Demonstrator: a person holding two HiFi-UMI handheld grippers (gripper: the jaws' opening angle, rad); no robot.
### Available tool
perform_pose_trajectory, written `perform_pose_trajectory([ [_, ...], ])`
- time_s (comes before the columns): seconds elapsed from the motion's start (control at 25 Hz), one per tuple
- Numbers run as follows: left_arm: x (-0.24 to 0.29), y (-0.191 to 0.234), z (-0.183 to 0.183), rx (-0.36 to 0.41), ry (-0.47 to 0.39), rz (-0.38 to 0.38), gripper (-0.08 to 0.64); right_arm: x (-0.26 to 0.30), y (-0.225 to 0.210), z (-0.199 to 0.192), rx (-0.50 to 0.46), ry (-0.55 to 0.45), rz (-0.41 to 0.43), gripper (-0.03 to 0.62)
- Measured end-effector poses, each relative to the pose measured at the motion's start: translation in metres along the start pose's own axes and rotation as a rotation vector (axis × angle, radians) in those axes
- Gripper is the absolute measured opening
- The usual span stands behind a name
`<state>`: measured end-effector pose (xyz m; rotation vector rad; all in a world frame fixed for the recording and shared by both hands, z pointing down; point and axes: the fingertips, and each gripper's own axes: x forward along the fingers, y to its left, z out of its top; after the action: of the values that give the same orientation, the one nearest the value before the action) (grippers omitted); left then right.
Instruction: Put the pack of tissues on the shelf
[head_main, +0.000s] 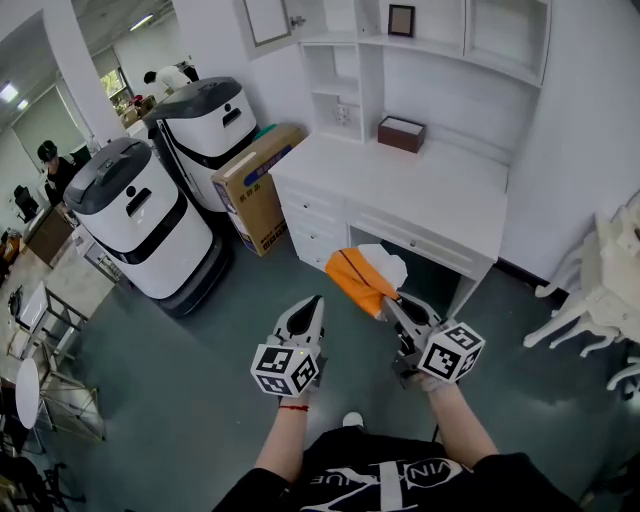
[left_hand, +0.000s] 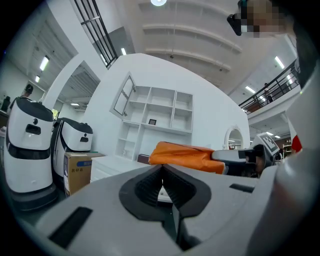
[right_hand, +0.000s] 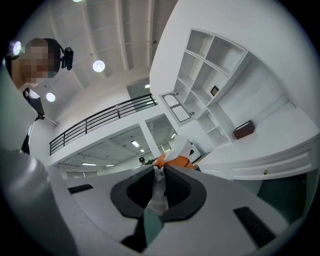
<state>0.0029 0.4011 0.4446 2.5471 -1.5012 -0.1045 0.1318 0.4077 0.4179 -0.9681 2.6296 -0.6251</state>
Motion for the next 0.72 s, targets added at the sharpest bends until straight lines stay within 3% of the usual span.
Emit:
perform_pose_trajectory([
  [0.32,0.031,0.046,0.005,-0.008,-0.002,-0.007,0.008,0.049,-0.020,0.002,0.004,-0.003,-0.008,0.025],
  [0.72,0.051,0.072,0.012,-0.021,-0.017,-0.016,0.008,0.077,-0.034,0.006,0.009,-0.013,-0.017,0.025],
])
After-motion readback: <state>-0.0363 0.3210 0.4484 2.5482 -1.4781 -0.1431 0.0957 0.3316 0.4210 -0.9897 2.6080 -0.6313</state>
